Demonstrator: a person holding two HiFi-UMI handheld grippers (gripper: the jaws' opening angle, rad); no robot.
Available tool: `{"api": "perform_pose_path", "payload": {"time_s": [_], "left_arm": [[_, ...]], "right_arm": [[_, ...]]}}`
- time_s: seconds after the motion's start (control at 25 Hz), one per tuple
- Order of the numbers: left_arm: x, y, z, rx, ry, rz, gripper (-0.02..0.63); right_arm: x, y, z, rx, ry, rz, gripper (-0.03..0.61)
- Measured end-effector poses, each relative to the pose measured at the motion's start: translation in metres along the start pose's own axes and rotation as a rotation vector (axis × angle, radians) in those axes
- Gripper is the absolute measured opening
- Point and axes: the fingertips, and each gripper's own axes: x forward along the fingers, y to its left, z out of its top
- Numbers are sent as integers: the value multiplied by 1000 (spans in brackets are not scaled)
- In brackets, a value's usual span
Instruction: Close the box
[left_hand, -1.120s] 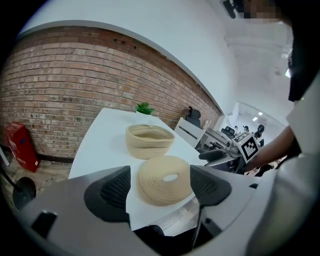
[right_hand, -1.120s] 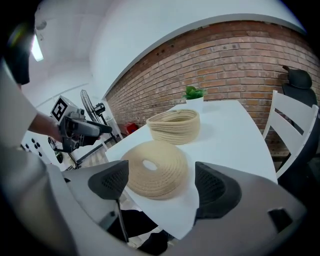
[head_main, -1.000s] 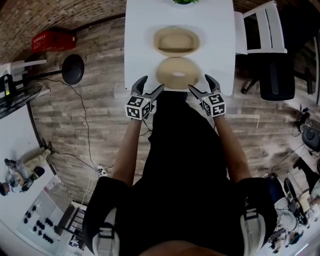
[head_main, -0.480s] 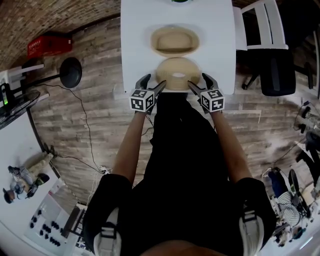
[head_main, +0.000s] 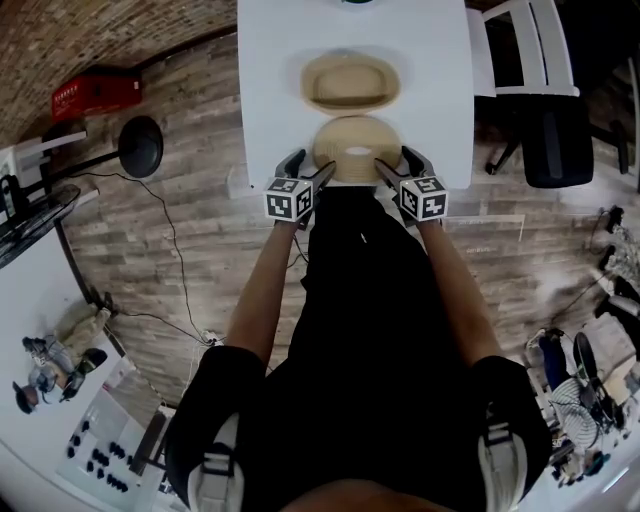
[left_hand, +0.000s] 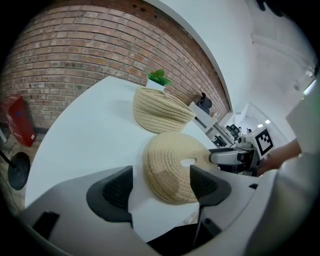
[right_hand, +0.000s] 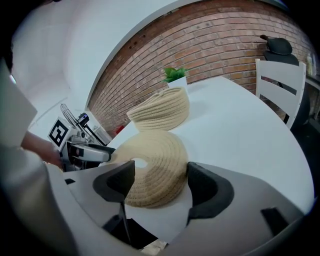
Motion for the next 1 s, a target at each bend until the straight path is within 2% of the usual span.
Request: {"api": "perform_pose_path", "payload": {"time_s": [0.64,0.92,1.0], "left_arm": [[5,-3,1,-36,47,2,365],[8,-12,1,-52,66,-28,334],[9,-11,0,-32,68,-13,325]], "right_arm": [[4,-7,2,-10,12,-55,284],[4,-8,4,-6,12,-54,279],[4,-8,4,-6,11,-57,276]]}}
